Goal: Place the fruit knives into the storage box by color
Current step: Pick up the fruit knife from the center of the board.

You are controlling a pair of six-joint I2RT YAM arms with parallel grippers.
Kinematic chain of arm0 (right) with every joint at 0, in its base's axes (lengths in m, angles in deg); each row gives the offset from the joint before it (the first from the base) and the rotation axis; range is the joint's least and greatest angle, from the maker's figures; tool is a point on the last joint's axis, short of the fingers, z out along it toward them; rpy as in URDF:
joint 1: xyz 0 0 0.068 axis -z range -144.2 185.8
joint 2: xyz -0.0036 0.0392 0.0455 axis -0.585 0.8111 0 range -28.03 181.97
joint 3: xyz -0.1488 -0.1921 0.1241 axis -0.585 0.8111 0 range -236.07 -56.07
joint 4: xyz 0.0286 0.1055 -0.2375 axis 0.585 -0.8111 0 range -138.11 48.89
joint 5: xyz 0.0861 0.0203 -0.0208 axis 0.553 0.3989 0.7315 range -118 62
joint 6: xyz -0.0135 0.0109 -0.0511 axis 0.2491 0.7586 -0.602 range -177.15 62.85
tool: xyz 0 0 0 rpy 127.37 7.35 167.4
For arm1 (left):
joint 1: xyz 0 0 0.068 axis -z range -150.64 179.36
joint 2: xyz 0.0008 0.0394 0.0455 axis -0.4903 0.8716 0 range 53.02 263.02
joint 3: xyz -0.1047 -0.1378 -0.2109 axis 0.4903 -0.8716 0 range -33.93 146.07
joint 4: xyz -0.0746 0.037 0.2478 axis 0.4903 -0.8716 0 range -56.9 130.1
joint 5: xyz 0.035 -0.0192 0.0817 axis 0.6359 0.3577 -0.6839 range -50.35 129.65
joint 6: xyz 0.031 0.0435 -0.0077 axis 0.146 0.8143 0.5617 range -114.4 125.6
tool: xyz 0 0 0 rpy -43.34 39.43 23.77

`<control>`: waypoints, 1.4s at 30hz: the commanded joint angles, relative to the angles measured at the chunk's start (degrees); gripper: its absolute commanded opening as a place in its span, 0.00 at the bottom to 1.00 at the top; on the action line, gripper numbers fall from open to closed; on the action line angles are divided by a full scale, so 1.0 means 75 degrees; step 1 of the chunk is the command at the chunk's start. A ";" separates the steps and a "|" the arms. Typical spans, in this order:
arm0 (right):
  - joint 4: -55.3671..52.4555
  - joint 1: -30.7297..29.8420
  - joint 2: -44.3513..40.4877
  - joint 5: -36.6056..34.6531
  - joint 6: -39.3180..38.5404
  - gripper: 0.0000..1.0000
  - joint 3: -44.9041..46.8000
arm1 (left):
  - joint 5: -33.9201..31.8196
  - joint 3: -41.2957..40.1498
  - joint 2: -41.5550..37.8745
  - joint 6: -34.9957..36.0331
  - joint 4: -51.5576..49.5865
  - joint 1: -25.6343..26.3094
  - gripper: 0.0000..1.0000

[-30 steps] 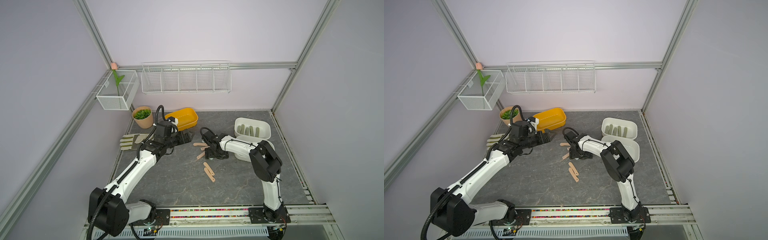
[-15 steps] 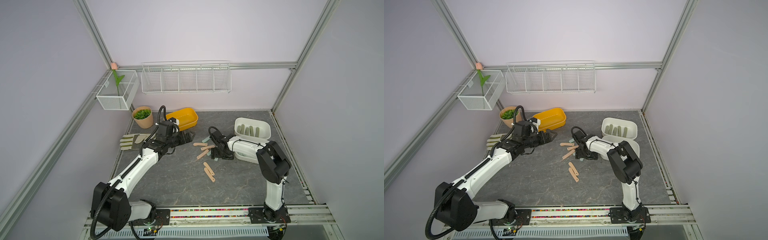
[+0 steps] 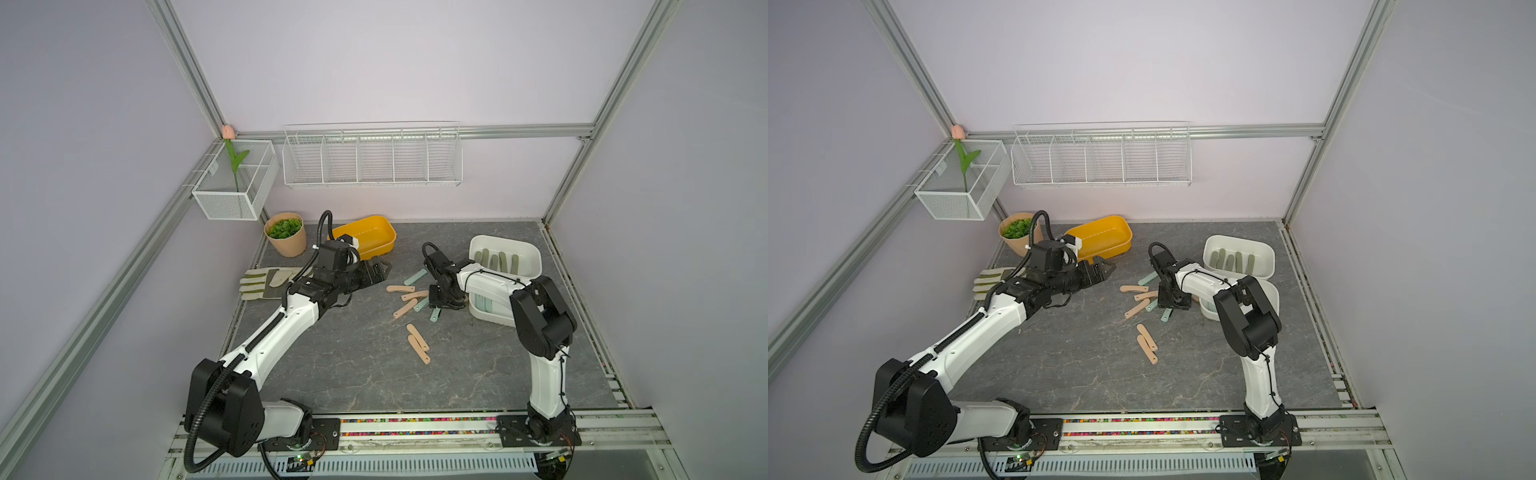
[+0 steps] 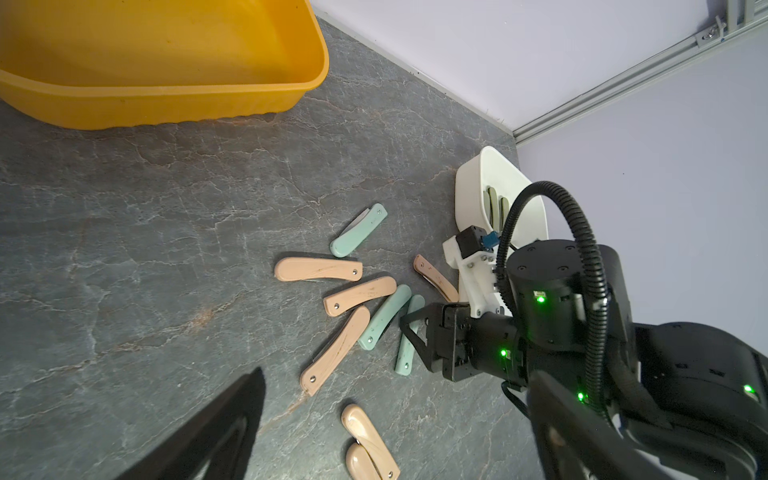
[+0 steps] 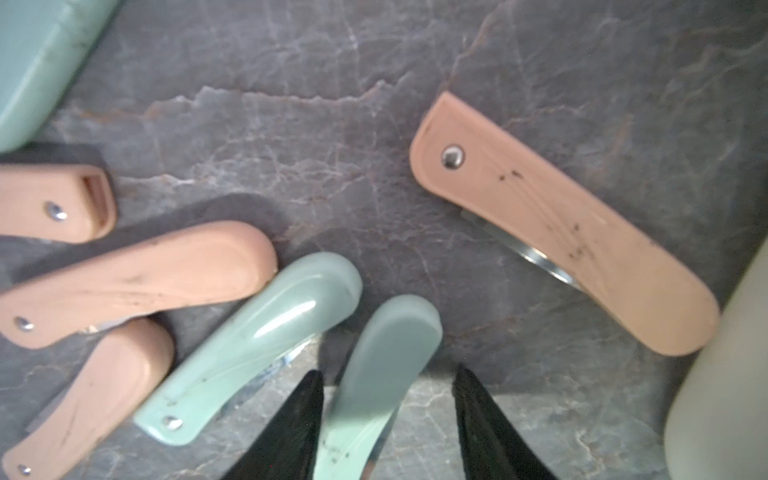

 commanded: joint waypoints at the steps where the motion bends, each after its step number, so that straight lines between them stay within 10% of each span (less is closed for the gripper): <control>1: 0.0280 -0.0069 0.0404 0.0370 -0.0264 0.48 -0.0056 | 0.0098 0.0258 0.0079 -0.0109 0.0174 -0.0022 0.99; 12: 0.0176 -0.0197 0.0308 0.0148 -0.0605 0.31 0.0029 | 0.0122 0.0260 0.0150 -0.0184 0.0269 0.0068 0.99; 42: 0.0472 -0.0004 -0.1806 0.0285 -0.0640 0.29 0.0935 | -0.0188 0.0608 0.0529 -0.0475 0.0376 0.0619 0.99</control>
